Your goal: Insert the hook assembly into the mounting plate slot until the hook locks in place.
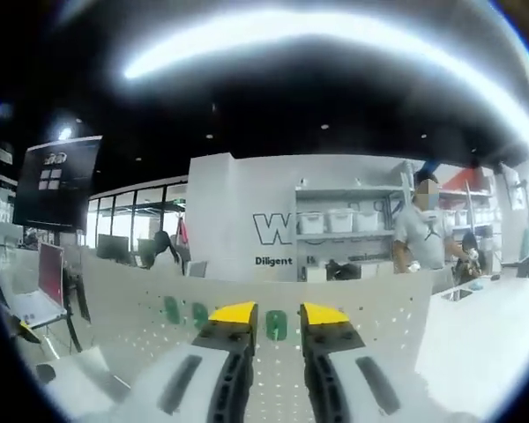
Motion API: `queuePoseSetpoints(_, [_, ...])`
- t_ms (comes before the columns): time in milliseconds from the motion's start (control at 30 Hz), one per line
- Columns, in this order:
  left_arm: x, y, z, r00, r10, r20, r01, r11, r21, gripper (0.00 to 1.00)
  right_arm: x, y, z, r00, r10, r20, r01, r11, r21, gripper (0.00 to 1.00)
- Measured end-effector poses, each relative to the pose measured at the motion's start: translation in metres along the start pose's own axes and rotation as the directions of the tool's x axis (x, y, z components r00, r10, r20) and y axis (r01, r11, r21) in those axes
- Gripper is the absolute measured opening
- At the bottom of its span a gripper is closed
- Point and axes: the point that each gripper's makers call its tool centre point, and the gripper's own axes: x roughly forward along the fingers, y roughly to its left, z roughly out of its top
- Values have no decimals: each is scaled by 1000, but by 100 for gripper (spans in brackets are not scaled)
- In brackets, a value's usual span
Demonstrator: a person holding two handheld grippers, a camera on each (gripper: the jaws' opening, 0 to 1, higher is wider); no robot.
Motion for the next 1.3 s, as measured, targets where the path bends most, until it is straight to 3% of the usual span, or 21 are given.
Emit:
queuePoseSetpoints(133, [-2,-3,-4,1000,2,0,-2,1000,-24,100,-22,4,-14,999,-8,-52,9,1000,18,24])
queuePoseSetpoints(233, [-3,-3,-5,1000,4,4,-4,999,-44,100,-39,6,-22,998,-18,-64,23,997,75,38])
queuePoseSetpoints(467, [-5,-3,-7,1000,15,-2,-15,999,-42,100,-74,8,-56,987,-20,-159,32,997,76,43])
queuePoseSetpoints(533, [-5,-3,-8,1000,19,-4,-19,999,-42,100,-84,9,-60,987,-24,-157,39,995,89,54])
queuePoseSetpoints(600, [-5,-2,-10,1000,21,-5,-21,999,-45,100,-93,10,-69,982,-32,-184,42,998,49,62])
queuePoseSetpoints(1300, [-20,3,-21,998,55,-17,-56,997,-57,100,-147,52,-107,945,71,-319,-61,997,40,75])
